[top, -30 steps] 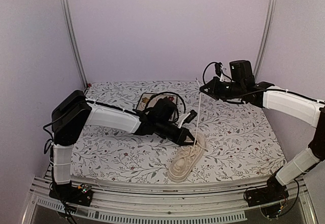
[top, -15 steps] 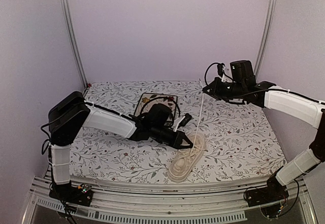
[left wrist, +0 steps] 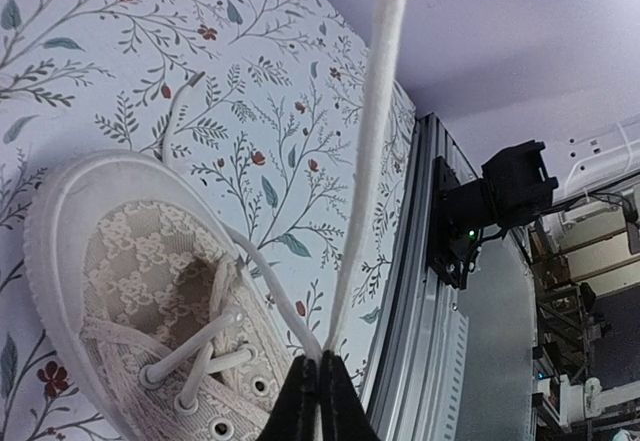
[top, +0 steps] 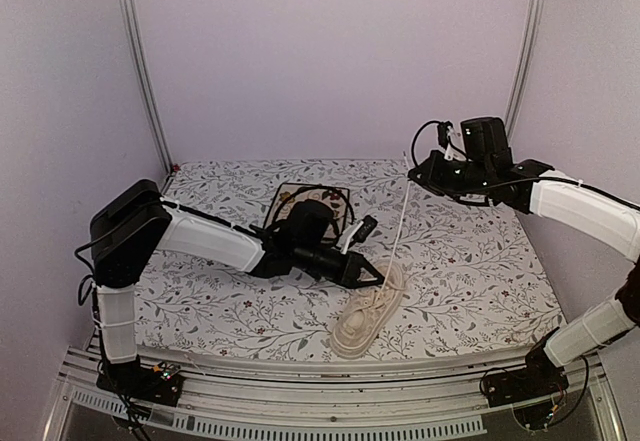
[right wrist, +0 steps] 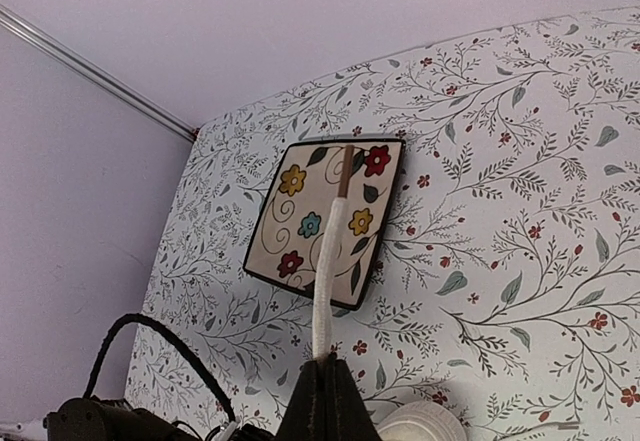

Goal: Tie the shoes

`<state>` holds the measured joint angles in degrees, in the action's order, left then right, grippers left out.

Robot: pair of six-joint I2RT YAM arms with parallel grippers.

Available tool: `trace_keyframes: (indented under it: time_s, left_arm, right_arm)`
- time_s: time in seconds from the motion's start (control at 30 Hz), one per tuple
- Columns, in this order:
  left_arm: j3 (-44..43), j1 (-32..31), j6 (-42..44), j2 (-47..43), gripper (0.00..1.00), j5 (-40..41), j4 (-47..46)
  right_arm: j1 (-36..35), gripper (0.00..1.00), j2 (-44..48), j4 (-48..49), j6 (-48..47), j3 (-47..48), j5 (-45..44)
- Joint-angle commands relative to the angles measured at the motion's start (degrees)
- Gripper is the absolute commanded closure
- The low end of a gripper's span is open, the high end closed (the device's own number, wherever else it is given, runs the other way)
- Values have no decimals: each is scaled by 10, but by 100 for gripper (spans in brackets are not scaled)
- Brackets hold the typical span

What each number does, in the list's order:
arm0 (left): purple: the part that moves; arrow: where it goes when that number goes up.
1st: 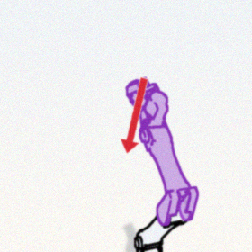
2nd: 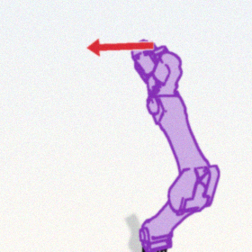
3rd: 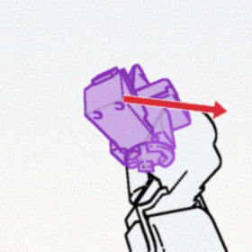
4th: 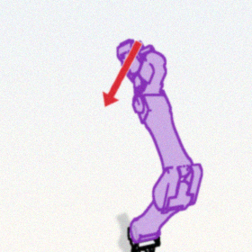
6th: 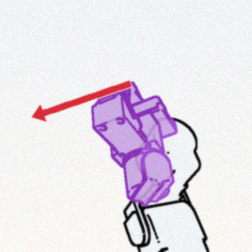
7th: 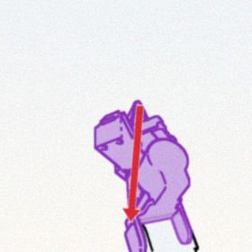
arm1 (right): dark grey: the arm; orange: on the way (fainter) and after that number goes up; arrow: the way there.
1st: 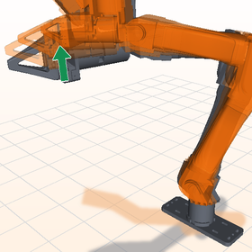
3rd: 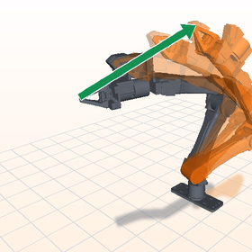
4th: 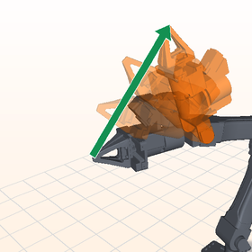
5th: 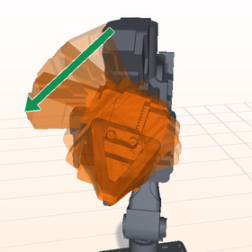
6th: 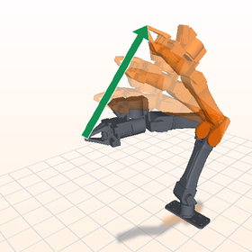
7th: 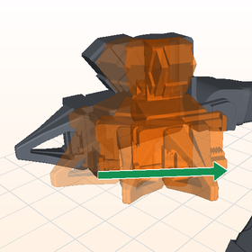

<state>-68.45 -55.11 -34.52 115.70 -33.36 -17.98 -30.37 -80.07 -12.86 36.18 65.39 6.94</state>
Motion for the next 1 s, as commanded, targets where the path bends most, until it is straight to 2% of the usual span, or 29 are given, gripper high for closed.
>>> trace_keyframes:
  time_s: [0.0,0.33,0.77,0.87,0.97]
  left_arm:
    - [3,4,-4,-10,97,-19,-30]
    - [-38,1,3,26,87,-31,-8]
    - [-93,-6,35,57,81,-13,49]
    - [-95,-6,34,58,85,-11,50]
    - [-94,-6,35,54,98,-8,52]
  right_arm:
    - [-1,98,-13,8,-3,2,-3]
    - [-1,98,-11,13,-1,2,4]
    - [-1,98,-21,32,2,5,28]
    - [-2,98,-23,34,3,5,30]
    - [-2,98,-24,35,3,7,29]
